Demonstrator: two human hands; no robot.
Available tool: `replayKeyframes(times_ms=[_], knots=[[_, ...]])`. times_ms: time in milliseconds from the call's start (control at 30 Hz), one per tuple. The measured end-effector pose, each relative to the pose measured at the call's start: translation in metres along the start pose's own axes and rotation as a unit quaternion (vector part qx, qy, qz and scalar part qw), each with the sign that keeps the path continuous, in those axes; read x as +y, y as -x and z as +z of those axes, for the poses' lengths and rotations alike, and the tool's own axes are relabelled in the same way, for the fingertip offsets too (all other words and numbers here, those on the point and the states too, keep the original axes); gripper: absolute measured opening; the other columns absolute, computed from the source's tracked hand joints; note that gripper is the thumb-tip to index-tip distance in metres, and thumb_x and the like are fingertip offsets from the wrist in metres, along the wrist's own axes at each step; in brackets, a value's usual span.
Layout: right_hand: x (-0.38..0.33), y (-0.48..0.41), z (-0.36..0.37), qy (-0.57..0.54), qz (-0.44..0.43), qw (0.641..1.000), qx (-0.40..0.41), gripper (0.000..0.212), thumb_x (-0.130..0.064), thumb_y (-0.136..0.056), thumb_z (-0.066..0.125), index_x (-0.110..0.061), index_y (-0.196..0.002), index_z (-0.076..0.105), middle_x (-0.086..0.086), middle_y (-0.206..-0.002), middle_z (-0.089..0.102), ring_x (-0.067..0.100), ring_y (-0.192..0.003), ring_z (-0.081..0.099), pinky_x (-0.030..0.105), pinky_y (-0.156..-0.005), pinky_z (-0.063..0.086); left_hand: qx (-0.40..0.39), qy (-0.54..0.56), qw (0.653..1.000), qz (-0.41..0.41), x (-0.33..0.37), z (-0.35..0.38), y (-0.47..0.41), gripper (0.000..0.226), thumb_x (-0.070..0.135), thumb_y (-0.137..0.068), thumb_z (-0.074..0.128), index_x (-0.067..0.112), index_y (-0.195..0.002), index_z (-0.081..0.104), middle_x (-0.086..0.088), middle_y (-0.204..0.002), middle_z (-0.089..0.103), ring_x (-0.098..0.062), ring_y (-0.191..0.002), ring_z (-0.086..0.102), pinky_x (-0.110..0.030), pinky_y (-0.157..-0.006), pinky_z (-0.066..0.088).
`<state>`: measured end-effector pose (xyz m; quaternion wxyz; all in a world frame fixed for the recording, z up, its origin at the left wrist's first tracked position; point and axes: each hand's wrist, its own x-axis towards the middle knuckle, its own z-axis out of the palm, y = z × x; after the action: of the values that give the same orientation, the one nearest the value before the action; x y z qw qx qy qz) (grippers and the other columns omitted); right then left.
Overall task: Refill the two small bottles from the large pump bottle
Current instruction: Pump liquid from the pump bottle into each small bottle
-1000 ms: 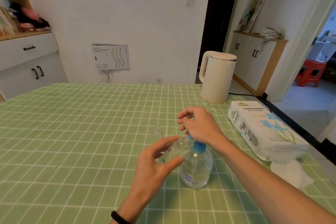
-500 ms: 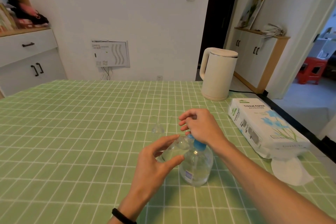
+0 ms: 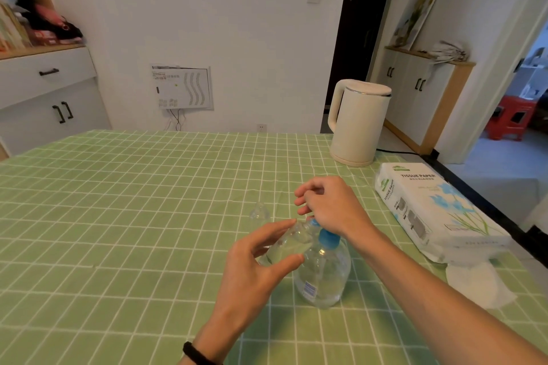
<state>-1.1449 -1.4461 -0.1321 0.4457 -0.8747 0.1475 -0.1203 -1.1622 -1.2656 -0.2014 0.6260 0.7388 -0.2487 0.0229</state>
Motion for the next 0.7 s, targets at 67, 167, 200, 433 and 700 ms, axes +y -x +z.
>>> replayKeyframes(times_ms=[67, 167, 200, 433, 700], knots=[[0.003, 0.001, 0.002, -0.01, 0.008, 1.0, -0.004, 0.031, -0.003, -0.099, 0.05, -0.019, -0.092, 0.075, -0.002, -0.087, 0.078, 0.009, -0.075, 0.076, 0.028, -0.07, 0.062, 0.002, -0.008, 1.0, 0.005, -0.003, 0.0, 0.0, 0.05, 0.014, -0.078, 0.091, 0.039, -0.119, 0.076, 0.024, -0.11, 0.079, 0.002, -0.106, 0.073, -0.015, -0.093, 0.053], [0.006, 0.003, 0.004, -0.014, 0.012, 1.0, -0.012, 0.031, -0.001, -0.099, 0.049, -0.018, -0.094, 0.075, -0.003, -0.087, 0.078, 0.008, -0.076, 0.076, 0.026, -0.071, 0.061, 0.001, -0.011, 1.0, 0.007, -0.006, 0.001, 0.0, 0.05, 0.014, -0.077, 0.091, 0.039, -0.119, 0.076, 0.024, -0.111, 0.079, 0.002, -0.107, 0.073, -0.013, -0.094, 0.052], [0.006, 0.003, 0.004, -0.016, 0.012, 1.0, -0.011, 0.031, -0.001, -0.099, 0.049, -0.018, -0.095, 0.076, -0.003, -0.088, 0.078, 0.008, -0.076, 0.076, 0.025, -0.07, 0.06, 0.003, -0.011, 1.0, 0.007, -0.006, 0.001, 0.0, 0.051, 0.014, -0.077, 0.091, 0.039, -0.118, 0.076, 0.025, -0.111, 0.078, 0.002, -0.107, 0.073, -0.013, -0.094, 0.052], [0.003, 0.004, 0.002, -0.011, 0.013, 1.0, -0.012, 0.027, -0.008, -0.099, 0.052, -0.021, -0.093, 0.075, -0.004, -0.088, 0.078, 0.008, -0.076, 0.076, 0.02, -0.064, 0.056, 0.008, -0.006, 1.0, -0.006, -0.005, 0.001, 0.003, 0.051, 0.023, -0.076, 0.093, 0.04, -0.121, 0.076, 0.023, -0.114, 0.078, -0.001, -0.11, 0.072, -0.028, -0.099, 0.054], [-0.004, 0.001, -0.002, -0.004, -0.016, 1.0, -0.012, 0.024, -0.014, -0.101, 0.054, -0.025, -0.091, 0.072, -0.007, -0.086, 0.078, 0.008, -0.074, 0.077, 0.033, -0.073, 0.064, 0.008, -0.007, 1.0, -0.011, 0.001, 0.0, 0.001, 0.052, 0.024, -0.077, 0.091, 0.044, -0.122, 0.075, 0.025, -0.115, 0.078, 0.001, -0.112, 0.071, -0.03, -0.101, 0.053]])
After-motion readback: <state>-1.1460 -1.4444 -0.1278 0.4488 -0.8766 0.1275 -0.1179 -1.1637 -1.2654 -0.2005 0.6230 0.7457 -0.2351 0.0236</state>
